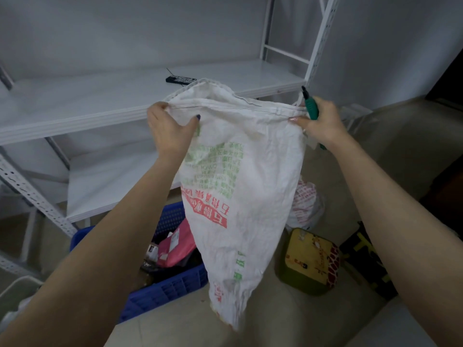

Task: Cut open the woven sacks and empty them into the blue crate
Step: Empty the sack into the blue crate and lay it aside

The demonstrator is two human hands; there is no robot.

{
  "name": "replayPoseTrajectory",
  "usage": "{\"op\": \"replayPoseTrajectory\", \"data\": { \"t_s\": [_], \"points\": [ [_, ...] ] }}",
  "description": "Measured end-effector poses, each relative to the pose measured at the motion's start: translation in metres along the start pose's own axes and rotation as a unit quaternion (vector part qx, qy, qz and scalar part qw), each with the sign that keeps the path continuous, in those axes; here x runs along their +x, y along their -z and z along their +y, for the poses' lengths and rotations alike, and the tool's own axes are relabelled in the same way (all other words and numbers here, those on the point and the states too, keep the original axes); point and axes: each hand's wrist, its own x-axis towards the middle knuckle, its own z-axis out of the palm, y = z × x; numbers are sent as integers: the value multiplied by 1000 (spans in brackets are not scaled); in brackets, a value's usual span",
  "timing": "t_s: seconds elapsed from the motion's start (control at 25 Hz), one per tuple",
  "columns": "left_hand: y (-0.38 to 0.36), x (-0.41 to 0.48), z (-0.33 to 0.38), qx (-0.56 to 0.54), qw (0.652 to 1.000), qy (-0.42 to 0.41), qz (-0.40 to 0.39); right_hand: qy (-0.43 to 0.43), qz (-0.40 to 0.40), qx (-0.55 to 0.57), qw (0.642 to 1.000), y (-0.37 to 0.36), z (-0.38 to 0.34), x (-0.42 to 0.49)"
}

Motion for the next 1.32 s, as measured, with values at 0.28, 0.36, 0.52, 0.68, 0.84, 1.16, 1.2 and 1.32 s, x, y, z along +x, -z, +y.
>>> {"op": "replayPoseTrajectory", "data": {
  "t_s": [0.28, 0.36, 0.52, 0.68, 0.84, 1.16, 1.2, 1.32],
  "points": [
    [-22, 10, -11, -34, 937, 85, -337, -46, -24, 32, 998, 38, 28, -32],
    [-28, 9, -8, -66, 937, 82, -332, -71, 26, 41, 996, 47, 39, -34],
    [-41, -8, 13, -193, 912, 57, -356, -130, 201, -56, 969, 61, 56, -33],
    [-46, -21, 40, -160, 914, -114, -355, -174, 235, -71, 954, 69, 72, -32],
    [-40, -11, 46, 143, 832, -334, -419, -199, 229, -77, 950, 75, 87, -34],
    [-44, -7, 46, 407, 841, -116, -337, -201, 155, -224, 941, 70, 81, -29],
    [-49, -3, 44, 355, 862, -68, -354, -195, 135, -236, 942, 69, 80, -25],
    [-63, 7, 41, 158, 926, 64, -336, -244, 128, -44, 960, 59, 82, -9]
  ]
}}
